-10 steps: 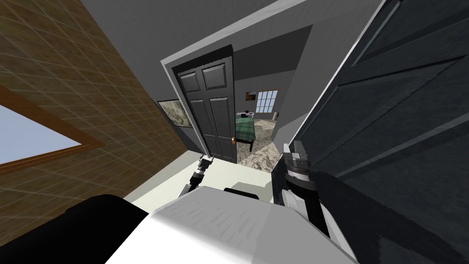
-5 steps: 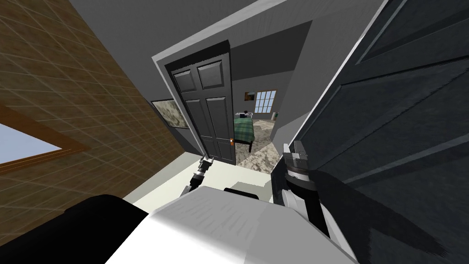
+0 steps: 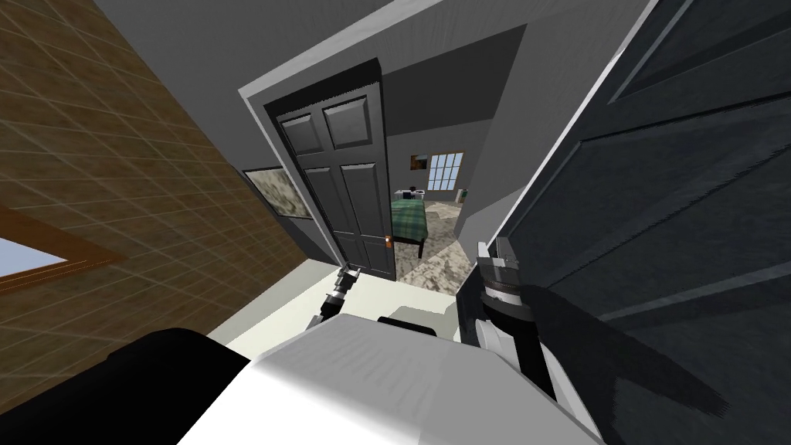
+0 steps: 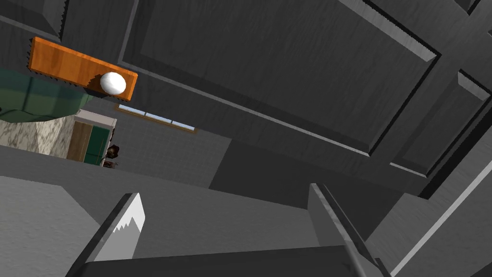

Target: Pull the door open

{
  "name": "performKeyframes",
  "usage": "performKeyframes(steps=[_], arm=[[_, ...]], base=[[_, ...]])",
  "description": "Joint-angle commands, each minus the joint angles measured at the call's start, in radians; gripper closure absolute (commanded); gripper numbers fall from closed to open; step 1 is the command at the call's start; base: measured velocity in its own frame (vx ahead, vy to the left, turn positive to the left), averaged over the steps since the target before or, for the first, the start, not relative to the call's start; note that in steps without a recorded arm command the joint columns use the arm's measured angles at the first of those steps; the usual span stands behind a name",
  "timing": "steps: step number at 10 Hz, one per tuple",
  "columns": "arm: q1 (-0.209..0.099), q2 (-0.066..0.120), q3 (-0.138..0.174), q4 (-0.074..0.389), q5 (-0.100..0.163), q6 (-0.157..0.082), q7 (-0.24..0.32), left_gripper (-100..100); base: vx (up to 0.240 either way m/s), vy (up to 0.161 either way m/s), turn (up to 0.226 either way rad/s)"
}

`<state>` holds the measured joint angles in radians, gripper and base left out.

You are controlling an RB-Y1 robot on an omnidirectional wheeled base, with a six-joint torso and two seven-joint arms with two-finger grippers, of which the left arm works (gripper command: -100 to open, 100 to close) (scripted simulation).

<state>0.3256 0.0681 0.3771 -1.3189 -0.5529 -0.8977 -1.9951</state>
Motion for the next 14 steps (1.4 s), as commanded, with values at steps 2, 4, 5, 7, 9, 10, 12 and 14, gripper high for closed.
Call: performKeyframes(steps=[2,4,5,7,9,10,12,14], arm=[[-0.009,-0.008,0.015,0.043,-0.023,-0.013,-0.079,-100],[-0.014,-0.013,0.025,0.072,-0.041,-0.021,-0.137,-100],[-0.017,-0.016,0.030,0.085,-0.049,-0.024,-0.164,-100],[-0.021,-0.023,0.039,0.109,-0.064,-0.031,-0.214,-100],[-0.026,-0.029,0.048,0.134,-0.080,-0.037,-0.263,-100],[-0.028,-0.033,0.053,0.146,-0.088,-0.041,-0.287,-100],[-0.032,-0.039,0.060,0.167,-0.100,-0.046,-0.329,-100],[-0.036,-0.046,0.068,0.187,-0.113,-0.051,-0.368,-100]], base=[[0.111,-0.014,-0.040],[0.107,-0.024,-0.043],[0.111,-0.030,-0.032],[0.107,-0.018,-0.034],[0.111,-0.014,-0.034],[0.108,-0.031,-0.030],[0.095,-0.019,-0.032],[0.084,-0.023,-0.021]])
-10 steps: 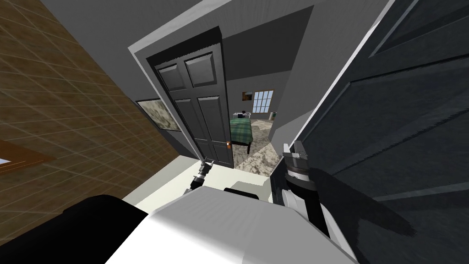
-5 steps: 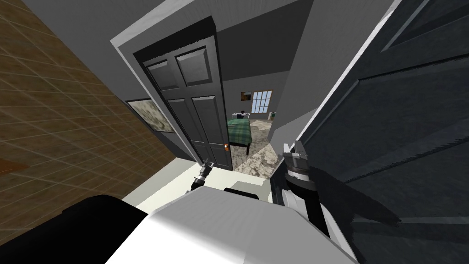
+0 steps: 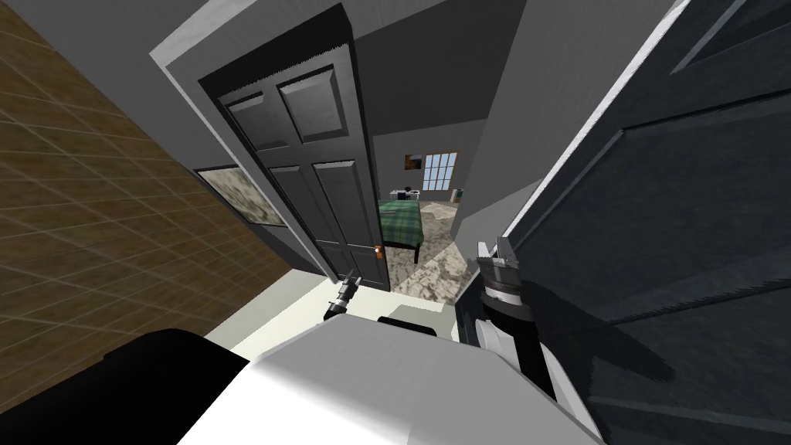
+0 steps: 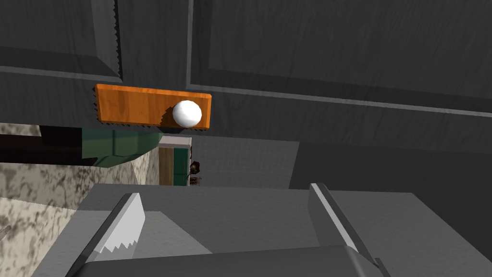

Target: Pull the door open

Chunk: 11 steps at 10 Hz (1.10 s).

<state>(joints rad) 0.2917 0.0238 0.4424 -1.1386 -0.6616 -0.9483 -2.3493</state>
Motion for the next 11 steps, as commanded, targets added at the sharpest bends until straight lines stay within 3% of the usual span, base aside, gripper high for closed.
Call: performKeyframes(steps=[1,9,10,11], arm=[[-0.004,-0.005,0.006,0.016,-0.010,-0.003,-0.033,-100],[-0.019,-0.038,0.034,0.093,-0.058,-0.024,-0.187,-100],[-0.018,-0.035,0.032,0.087,-0.055,-0.022,-0.174,-100],[-0.022,-0.013,0.040,0.097,-0.050,-0.024,-0.178,-100]], base=[[0.102,-0.022,-0.029],[0.104,-0.018,-0.017],[0.043,-0.006,0.000],[0.051,0.019,-0.267]])
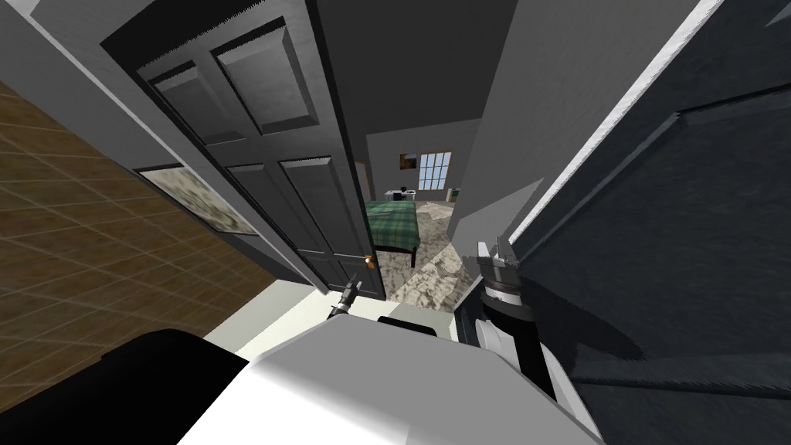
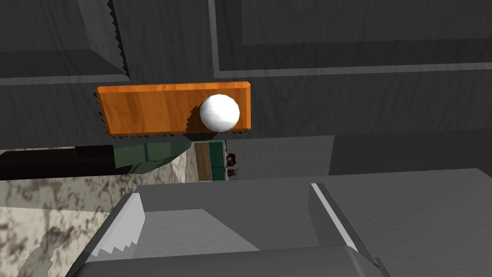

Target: Pull the door open

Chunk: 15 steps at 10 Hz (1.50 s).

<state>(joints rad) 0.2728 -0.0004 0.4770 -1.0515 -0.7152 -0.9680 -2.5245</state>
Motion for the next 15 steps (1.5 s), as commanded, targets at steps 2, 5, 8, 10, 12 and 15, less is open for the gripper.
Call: performKeyframes(steps=[2,5,8,10,12,15], arm=[[-0.010,0.039,0.019,0.027,0.014,-0.007,-0.002,-100],[-0.019,0.055,0.040,0.052,0.028,-0.012,-0.002,-100],[-0.027,0.049,0.059,0.075,0.041,-0.017,-0.002,-100],[-0.025,0.052,0.055,0.071,0.039,-0.017,-0.002,100],[-0.025,0.052,0.055,0.071,0.039,-0.017,-0.002,100],[-0.025,0.052,0.055,0.071,0.039,-0.017,-0.002,100]], base=[[0.126,0.019,-0.176],[0.193,-0.027,-0.075],[0.190,-0.017,0.015],[0.028,-0.009,0.016],[-0.029,0.006,-0.022],[0.000,0.000,0.000]])
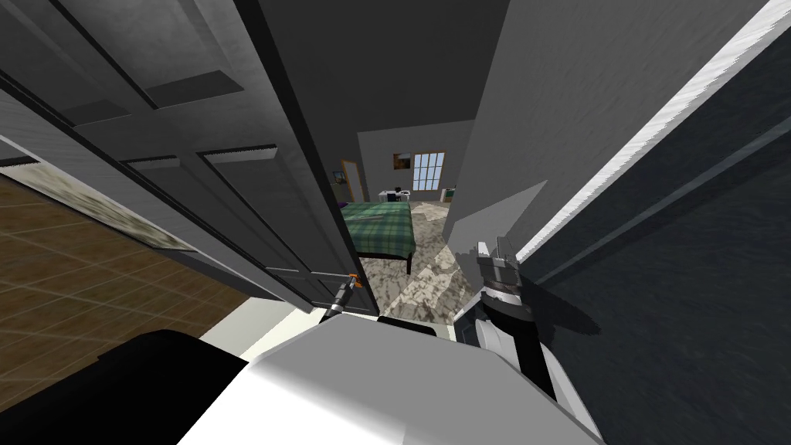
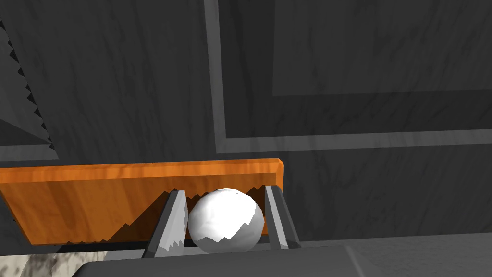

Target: Pull the door open

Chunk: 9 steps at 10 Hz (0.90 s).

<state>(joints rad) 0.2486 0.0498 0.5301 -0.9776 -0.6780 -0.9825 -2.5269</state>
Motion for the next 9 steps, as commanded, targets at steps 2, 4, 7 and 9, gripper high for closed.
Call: performKeyframes(steps=[2,4,7,9], arm=[[-0.005,0.005,-0.006,0.007,0.007,0.000,0.048,100],[-0.011,0.010,-0.013,0.014,0.016,0.000,0.104,100],[-0.019,0.017,-0.022,0.025,0.028,0.000,0.177,100],[-0.025,0.022,-0.030,0.034,0.038,0.001,0.234,100]], base=[[-0.008,0.006,-0.024],[-0.015,0.010,-0.028],[-0.017,0.008,-0.027],[-0.017,0.007,-0.026]])
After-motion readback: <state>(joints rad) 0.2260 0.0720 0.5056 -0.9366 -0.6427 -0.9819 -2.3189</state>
